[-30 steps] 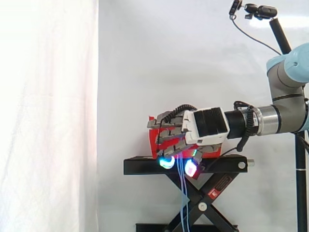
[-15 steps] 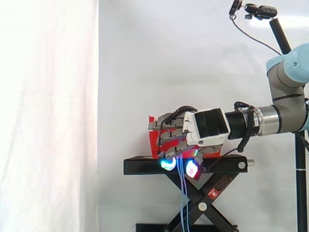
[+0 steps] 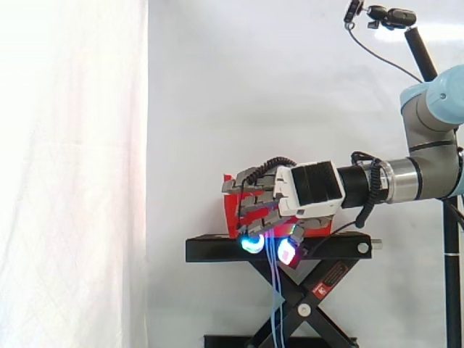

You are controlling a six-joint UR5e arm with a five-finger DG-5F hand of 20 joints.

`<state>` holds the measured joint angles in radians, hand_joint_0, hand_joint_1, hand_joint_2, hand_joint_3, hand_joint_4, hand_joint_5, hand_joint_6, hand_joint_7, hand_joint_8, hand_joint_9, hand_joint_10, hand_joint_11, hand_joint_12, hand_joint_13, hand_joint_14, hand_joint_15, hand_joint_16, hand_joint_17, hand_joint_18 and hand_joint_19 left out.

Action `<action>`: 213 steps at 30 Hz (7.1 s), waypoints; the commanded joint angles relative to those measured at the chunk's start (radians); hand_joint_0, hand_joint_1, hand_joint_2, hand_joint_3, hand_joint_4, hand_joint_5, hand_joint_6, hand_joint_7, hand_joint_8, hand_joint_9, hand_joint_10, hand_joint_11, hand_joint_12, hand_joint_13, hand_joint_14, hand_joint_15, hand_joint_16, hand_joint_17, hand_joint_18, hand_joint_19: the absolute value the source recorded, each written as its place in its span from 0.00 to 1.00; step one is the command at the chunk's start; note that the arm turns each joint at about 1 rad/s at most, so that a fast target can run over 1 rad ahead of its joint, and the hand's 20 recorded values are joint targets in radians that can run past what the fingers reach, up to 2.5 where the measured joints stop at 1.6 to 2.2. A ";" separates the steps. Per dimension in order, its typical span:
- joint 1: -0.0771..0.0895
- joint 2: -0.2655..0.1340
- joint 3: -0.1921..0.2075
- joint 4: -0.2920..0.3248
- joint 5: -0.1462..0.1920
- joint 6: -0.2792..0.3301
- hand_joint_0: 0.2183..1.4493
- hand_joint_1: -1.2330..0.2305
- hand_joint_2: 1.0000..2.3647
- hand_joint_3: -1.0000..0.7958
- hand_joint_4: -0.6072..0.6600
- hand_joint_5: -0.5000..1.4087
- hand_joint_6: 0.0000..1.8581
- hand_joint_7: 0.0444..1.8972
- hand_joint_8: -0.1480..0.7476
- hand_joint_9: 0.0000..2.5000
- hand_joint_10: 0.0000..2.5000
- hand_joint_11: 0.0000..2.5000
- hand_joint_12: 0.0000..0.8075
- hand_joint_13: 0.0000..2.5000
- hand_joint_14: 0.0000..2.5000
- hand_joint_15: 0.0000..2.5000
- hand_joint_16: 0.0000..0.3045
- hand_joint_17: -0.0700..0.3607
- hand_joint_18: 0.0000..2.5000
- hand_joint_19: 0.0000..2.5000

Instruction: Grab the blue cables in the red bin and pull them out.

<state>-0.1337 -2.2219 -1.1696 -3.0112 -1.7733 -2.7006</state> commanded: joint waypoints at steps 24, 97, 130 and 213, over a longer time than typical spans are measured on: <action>0.002 -0.001 -0.001 0.017 0.000 0.063 0.46 0.14 0.00 0.00 0.52 0.75 0.00 0.42 0.46 0.27 0.01 0.27 0.46 0.13 0.00 0.08 0.17 0.43 0.12 0.14; -0.007 -0.001 -0.033 0.091 0.000 0.060 0.46 0.14 0.00 0.00 0.52 0.76 0.00 0.44 0.47 0.30 0.01 0.27 0.46 0.13 0.00 0.08 0.17 0.43 0.12 0.13; -0.006 -0.001 -0.033 0.100 0.000 0.058 0.46 0.14 0.00 0.00 0.50 0.77 0.20 0.41 0.46 0.33 0.01 0.29 0.45 0.15 0.00 0.09 0.16 0.42 0.12 0.13; -0.011 0.001 0.024 -0.001 -0.020 0.060 0.48 0.16 0.00 0.00 0.56 0.75 0.01 0.36 0.46 0.34 0.01 0.28 0.45 0.17 0.00 0.09 0.16 0.41 0.13 0.13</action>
<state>-0.1440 -2.2212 -1.1459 -3.0138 -1.7932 -2.6407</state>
